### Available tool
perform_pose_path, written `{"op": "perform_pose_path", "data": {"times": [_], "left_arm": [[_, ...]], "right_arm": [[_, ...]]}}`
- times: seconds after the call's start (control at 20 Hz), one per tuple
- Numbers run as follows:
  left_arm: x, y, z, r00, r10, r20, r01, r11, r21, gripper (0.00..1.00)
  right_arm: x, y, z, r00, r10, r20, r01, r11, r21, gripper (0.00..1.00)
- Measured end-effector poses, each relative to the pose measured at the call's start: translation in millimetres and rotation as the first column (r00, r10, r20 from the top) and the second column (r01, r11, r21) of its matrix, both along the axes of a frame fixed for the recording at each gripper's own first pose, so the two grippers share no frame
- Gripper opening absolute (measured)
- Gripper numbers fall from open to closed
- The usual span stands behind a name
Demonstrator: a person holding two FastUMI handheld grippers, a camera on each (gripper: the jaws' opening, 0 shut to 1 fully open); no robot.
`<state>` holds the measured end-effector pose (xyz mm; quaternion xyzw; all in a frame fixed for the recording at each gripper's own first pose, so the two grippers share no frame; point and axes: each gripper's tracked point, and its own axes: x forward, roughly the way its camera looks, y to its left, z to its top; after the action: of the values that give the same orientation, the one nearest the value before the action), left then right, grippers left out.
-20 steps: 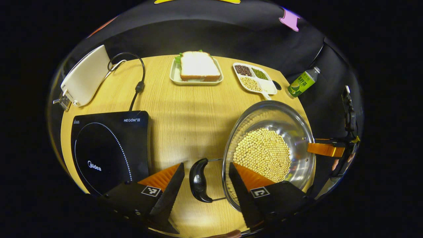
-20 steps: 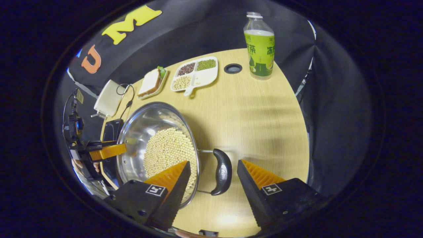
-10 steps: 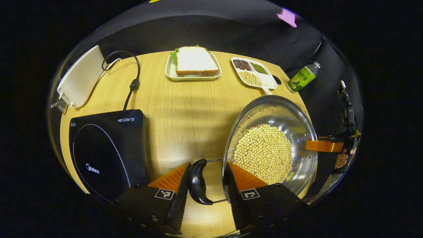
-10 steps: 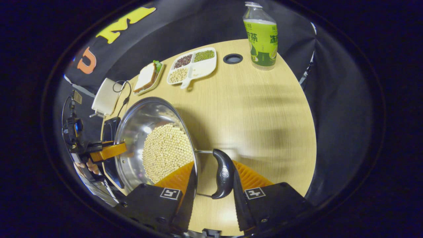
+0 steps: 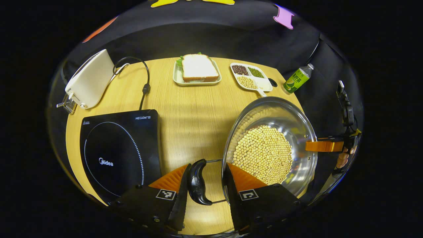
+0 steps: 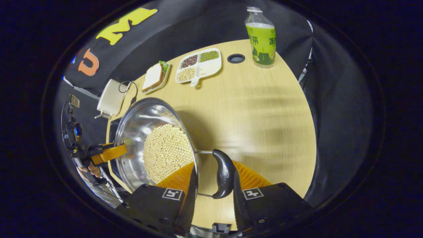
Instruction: First push the handle of the pot to place it horizontally, then grasp the pot with both hands and set it on the induction cooktop.
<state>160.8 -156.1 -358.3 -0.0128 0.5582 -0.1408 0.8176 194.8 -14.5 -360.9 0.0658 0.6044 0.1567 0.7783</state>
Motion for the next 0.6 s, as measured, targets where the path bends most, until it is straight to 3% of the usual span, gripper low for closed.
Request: {"op": "perform_pose_path", "data": {"times": [0.05,0.1,0.15,0.2,0.3,0.35,0.4,0.45,0.55,0.6], "left_arm": [[-3,5,7,1.000,0.002,0.006,-0.002,1.000,-0.006,0.45],[-5,12,15,1.000,0.007,0.014,-0.006,1.000,-0.013,0.64],[-7,19,23,1.000,0.011,0.021,-0.010,1.000,-0.018,0.54],[-8,27,31,0.999,0.015,0.030,-0.014,1.000,-0.021,0.65],[-11,45,44,0.999,0.025,0.048,-0.024,0.999,-0.027,0.64],[-13,56,49,0.998,0.031,0.053,-0.030,0.999,-0.027,0.54],[-14,67,54,0.998,0.038,0.058,-0.036,0.999,-0.026,0.54],[-14,80,58,0.997,0.045,0.063,-0.044,0.999,-0.025,0.44],[-16,107,66,0.996,0.063,0.071,-0.062,0.998,-0.022,0.60],[-16,120,70,0.995,0.073,0.073,-0.072,0.997,-0.021,0.54]], "right_arm": [[-3,4,10,1.000,0.005,0.014,-0.005,1.000,-0.005,0.51],[-7,10,19,1.000,0.008,0.023,-0.008,1.000,-0.009,0.51],[-11,17,27,0.999,0.013,0.033,-0.013,1.000,-0.013,0.51],[-15,25,35,0.999,0.018,0.042,-0.018,1.000,-0.014,0.51],[-23,45,49,0.998,0.029,0.056,-0.028,1.000,-0.012,0.51],[-25,55,54,0.998,0.034,0.058,-0.034,0.999,-0.009,0.51],[-28,68,59,0.997,0.038,0.061,-0.038,0.999,-0.007,0.51],[-30,81,63,0.997,0.045,0.063,-0.045,0.999,-0.005,0.51],[-34,109,69,0.996,0.060,0.066,-0.060,0.998,0.002,0.51],[-36,123,70,0.996,0.067,0.066,-0.068,0.998,0.006,0.51]]}}
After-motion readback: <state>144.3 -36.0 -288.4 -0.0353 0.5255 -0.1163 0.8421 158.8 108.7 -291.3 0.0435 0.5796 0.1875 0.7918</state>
